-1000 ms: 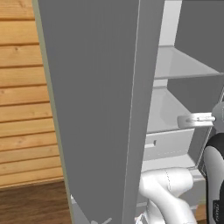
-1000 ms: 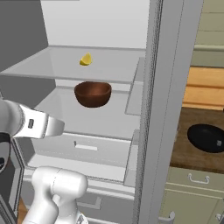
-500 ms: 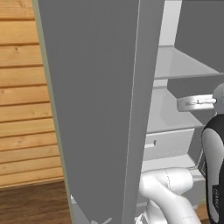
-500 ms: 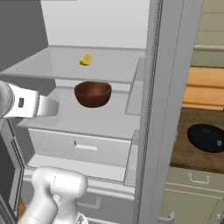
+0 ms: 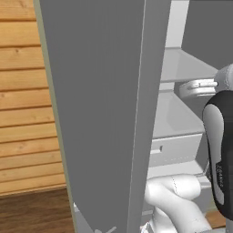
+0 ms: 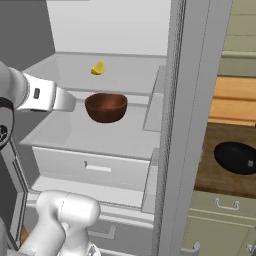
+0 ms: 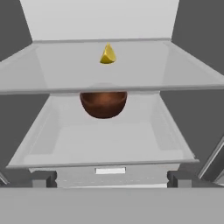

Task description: Grab a lemon wedge from the fridge and one ice cube from the ice bowl, and put them in the glass of lemonade.

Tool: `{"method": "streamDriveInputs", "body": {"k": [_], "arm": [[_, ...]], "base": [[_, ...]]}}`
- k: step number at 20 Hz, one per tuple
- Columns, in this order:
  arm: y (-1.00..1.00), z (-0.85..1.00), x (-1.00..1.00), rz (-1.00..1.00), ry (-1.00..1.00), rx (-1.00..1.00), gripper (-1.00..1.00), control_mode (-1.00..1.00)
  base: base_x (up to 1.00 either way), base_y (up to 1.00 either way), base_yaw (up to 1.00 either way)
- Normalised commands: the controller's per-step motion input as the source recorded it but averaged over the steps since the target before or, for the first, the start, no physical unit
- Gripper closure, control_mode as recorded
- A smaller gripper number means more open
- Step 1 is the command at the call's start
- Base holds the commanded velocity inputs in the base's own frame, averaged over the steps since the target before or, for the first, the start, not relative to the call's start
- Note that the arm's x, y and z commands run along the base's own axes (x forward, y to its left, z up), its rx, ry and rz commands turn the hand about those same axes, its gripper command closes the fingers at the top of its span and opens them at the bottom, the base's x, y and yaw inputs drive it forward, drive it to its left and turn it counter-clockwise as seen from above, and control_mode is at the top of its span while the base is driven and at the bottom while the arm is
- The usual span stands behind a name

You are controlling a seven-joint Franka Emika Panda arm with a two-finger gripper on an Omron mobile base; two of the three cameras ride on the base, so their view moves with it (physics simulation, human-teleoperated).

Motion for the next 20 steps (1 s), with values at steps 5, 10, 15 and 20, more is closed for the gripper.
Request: {"method": "streamDriveInputs", "body": {"k": [5,10,15,20], "arm": [[0.00,0.00,0.23,0.00,-0.12,0.00,-1.00,-1.00],[0.00,0.00,0.30,0.00,-0.06,0.03,-1.00,-1.00],[0.00,0.11,0.32,0.00,0.11,0.07,-1.00,-1.00],[0.00,0.00,0.42,0.00,0.12,0.04,-1.00,-1.00]], "base": [[0.00,0.00,0.00],[0.00,0.00,0.00],[0.00,0.00,0.00],[0.00,0.00,0.00]]}}
